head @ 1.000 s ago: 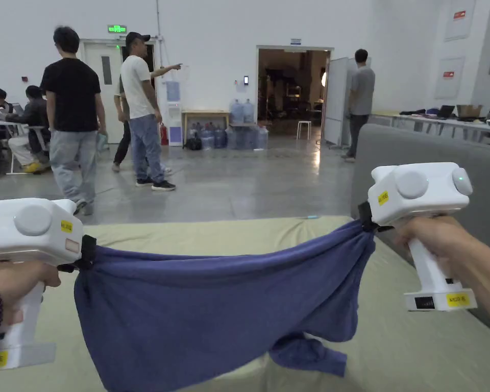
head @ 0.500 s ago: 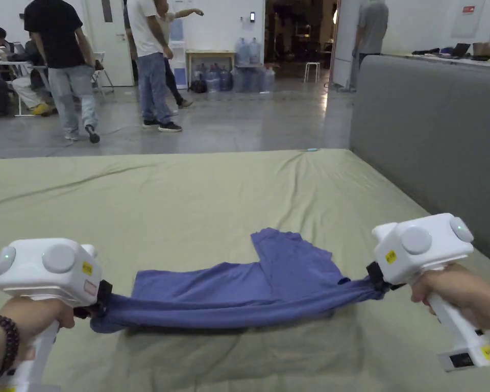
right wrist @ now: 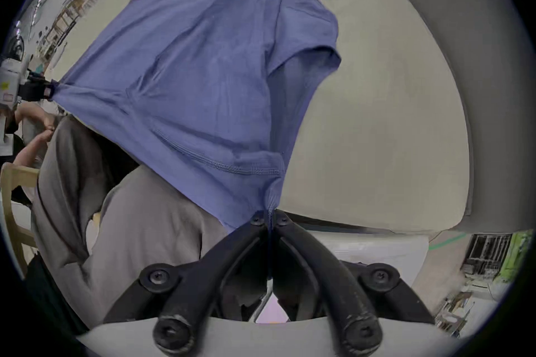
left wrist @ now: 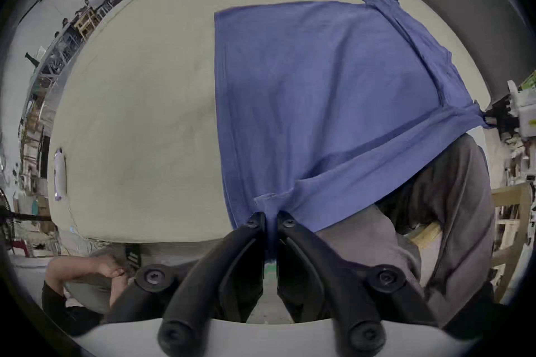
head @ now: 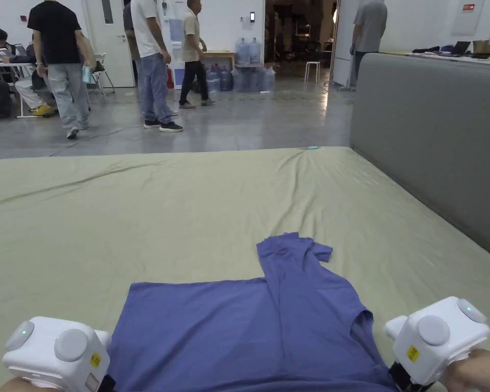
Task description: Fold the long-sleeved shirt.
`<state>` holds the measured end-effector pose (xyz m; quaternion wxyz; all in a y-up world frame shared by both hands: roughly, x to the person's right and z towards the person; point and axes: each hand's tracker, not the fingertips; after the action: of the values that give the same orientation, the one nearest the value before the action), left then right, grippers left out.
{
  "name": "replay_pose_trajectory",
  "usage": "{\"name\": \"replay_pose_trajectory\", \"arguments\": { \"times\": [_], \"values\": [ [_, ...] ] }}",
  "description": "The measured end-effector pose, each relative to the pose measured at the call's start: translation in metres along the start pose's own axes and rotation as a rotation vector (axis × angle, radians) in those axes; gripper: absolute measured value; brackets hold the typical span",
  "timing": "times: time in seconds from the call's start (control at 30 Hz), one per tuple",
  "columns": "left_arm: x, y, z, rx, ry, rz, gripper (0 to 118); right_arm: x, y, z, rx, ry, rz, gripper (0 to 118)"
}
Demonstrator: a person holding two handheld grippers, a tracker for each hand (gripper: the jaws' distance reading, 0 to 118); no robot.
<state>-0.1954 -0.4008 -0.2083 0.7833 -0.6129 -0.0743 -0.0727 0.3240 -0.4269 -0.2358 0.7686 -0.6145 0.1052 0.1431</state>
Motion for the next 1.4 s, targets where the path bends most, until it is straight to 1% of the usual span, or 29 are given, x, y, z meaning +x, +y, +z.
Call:
{"name": "replay_pose_trajectory", "arguments": {
  "times": [0.03,0.07,0.1,0.13,0.17,0.2,0.23,0.27,0.33,0.4,0.43,0.47,0.5,0.53,0.57,0.6,0.67,0.7,0.77,0.9,0.93,1.0,1.03,1.07,1.13,1.23,1.3,1.33,1.4],
  "values": [
    [0.001,0.0,0.001,0.0,-0.006,0.006,1,0.001,0.002,-0.001,0.002,-0.01,-0.006,5],
    [0.001,0.001,0.002,0.008,-0.016,0.017,8,0.003,0.003,-0.001,0.007,-0.016,-0.018,15],
    [0.0,0.003,0.005,0.033,-0.034,0.027,8,0.003,0.003,0.002,0.032,-0.021,-0.036,22],
    [0.0,0.004,0.009,0.054,-0.06,0.03,13,0.006,0.005,0.005,0.042,-0.022,-0.045,22],
    [-0.001,0.006,0.013,0.064,-0.073,0.027,37,0.009,0.006,0.009,0.05,-0.016,-0.054,50],
    [-0.001,0.009,0.017,0.072,-0.08,0.029,74,0.011,0.007,0.016,0.063,-0.01,-0.06,83],
    [-0.002,0.013,0.023,0.085,-0.079,0.033,107,0.011,0.008,0.026,0.098,-0.005,-0.068,105],
    [-0.002,0.018,0.03,0.121,-0.084,0.043,111,0.014,0.012,0.035,0.146,0.001,-0.071,106],
    [-0.007,0.032,0.039,0.161,-0.088,0.067,111,0.018,0.024,0.051,0.19,-0.012,-0.096,106],
    [-0.009,0.048,0.049,0.21,-0.071,0.106,110,0.023,0.041,0.062,0.233,-0.044,-0.152,105],
    [-0.009,0.053,0.052,0.249,-0.065,0.12,98,0.025,0.048,0.067,0.262,-0.041,-0.174,89],
    [-0.01,0.059,0.056,0.294,-0.054,0.125,67,0.027,0.055,0.072,0.304,-0.032,-0.192,54],
    [-0.011,0.065,0.058,0.331,-0.042,0.125,19,0.026,0.064,0.072,0.32,-0.028,-0.202,3],
    [-0.011,0.072,0.055,0.338,-0.023,0.136,0,0.025,0.071,0.068,0.316,-0.05,-0.229,0],
    [-0.014,0.078,0.054,0.362,-0.011,0.167,0,0.022,0.08,0.063,0.316,-0.034,-0.233,0],
    [-0.016,0.085,0.052,0.351,-0.039,0.169,0,0.021,0.089,0.057,0.316,-0.025,-0.218,0],
    [-0.021,0.1,0.045,0.336,-0.085,0.195,0,0.025,0.112,0.047,0.301,-0.003,-0.225,0],
    [-0.021,0.105,0.039,0.333,-0.082,0.195,0,0.024,0.126,0.039,0.289,-0.004,-0.228,0],
    [-0.021,0.122,0.03,0.336,-0.083,0.172,0,0.032,0.156,0.035,0.287,-0.011,-0.222,0],
    [-0.025,0.162,0.003,0.339,-0.078,0.135,0,0.044,0.242,0.012,0.287,-0.007,-0.224,2],
    [-0.027,0.174,-0.004,0.339,-0.08,0.136,0,0.046,0.268,0.002,0.283,-0.004,-0.225,25],
    [-0.031,0.193,-0.017,0.339,-0.089,0.147,0,0.052,0.321,-0.02,0.272,0.001,-0.237,83],
    [-0.034,0.202,-0.023,0.341,-0.103,0.153,0,0.062,0.346,-0.023,0.263,0.009,-0.239,94],
    [-0.036,0.21,-0.029,0.342,-0.108,0.154,0,0.067,0.369,-0.034,0.258,0.012,-0.238,92],
    [-0.04,0.224,-0.04,0.341,-0.117,0.145,0,0.075,0.416,-0.059,0.273,-0.017,-0.265,92],
    [-0.045,0.233,-0.051,0.36,-0.141,0.137,0,0.086,0.462,-0.087,0.238,-0.053,-0.313,92],
    [-0.047,0.235,-0.058,0.366,-0.145,0.142,0,0.093,0.481,-0.103,0.206,-0.065,-0.324,92],
    [-0.049,0.236,-0.061,0.368,-0.145,0.148,0,0.095,0.489,-0.114,0.189,-0.072,-0.322,90],
    [-0.051,0.236,-0.066,0.368,-0.152,0.156,0,0.097,0.498,-0.129,0.162,-0.088,-0.326,81]
  ]
}}
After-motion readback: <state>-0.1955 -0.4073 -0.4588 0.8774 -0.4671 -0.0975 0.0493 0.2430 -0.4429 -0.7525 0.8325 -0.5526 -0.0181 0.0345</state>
